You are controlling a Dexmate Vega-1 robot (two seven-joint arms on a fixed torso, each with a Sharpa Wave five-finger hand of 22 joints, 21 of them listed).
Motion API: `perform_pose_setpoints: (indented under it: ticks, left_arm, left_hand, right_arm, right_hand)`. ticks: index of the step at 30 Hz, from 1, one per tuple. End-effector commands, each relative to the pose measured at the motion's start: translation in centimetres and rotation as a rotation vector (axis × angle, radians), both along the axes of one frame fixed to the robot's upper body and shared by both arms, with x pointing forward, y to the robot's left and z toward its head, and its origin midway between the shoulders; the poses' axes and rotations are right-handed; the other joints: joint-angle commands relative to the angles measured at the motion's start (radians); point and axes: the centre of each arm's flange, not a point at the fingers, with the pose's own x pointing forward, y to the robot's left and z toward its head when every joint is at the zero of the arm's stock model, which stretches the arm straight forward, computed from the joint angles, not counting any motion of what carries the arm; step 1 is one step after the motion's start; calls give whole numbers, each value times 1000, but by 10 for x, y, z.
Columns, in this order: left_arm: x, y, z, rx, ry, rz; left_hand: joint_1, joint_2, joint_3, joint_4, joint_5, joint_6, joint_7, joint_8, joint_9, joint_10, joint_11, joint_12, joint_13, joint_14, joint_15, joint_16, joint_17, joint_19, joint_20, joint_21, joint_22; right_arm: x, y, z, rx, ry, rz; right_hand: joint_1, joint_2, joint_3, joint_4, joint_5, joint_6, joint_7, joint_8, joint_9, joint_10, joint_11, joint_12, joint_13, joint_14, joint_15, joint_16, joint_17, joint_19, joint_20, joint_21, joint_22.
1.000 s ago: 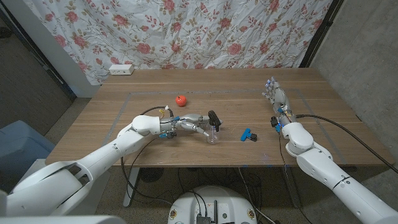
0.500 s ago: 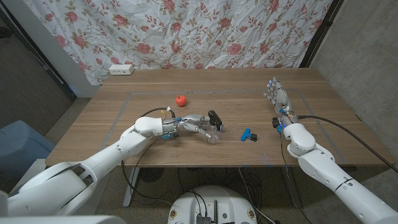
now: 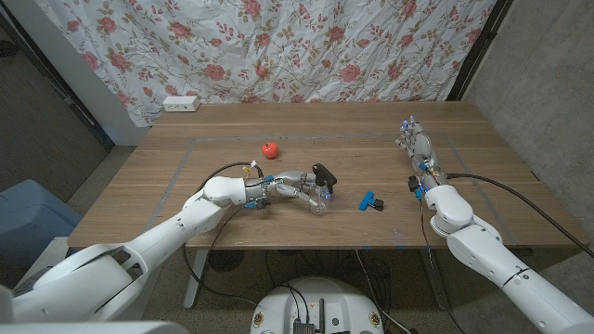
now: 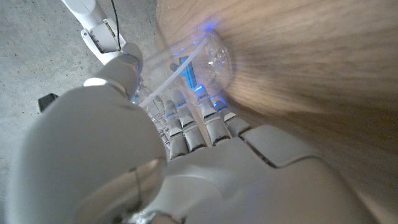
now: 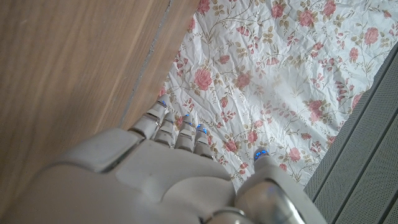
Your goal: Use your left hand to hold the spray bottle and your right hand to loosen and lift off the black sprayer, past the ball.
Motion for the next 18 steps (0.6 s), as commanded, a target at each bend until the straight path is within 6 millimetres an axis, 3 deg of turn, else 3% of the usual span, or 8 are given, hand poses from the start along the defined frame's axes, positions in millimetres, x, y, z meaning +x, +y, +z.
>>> perform_pose_setpoints:
  ticks: [1,5,18]
  left_arm:
    - [-1,-1,4,-41,-14,32]
    - [-1,-2,8,-53,-21,43]
    - [-6,0,21,-84,-42,92]
  left_hand:
    - [19,31,-19,1,8,21,0,27,16,56,-32,30,29,32,-153,25,22,34,-57,11,5]
    - [35,46,-41,-1,9,36,-3,55,31,82,-35,57,57,55,-166,47,43,64,-61,14,6]
    - [42,66,-75,5,9,44,-3,87,51,91,-37,85,95,63,-166,69,76,82,-62,12,8]
  right_arm:
    - [0,-3,2,-1,-9,5]
    - [1,-4,5,0,-18,7]
    - [3,-7,15,-31,-38,24]
  right_hand:
    - [2,9,1,-4,-5,-2,-4,6,3,-3,-1,1,5,2,10,7,3,6,5,6,2]
    - [1,10,1,-4,-5,-1,-4,6,3,-3,0,1,5,2,10,8,4,6,6,6,2]
    - [2,13,2,-7,-6,2,-3,7,3,-1,-1,2,5,2,8,9,3,7,4,6,3]
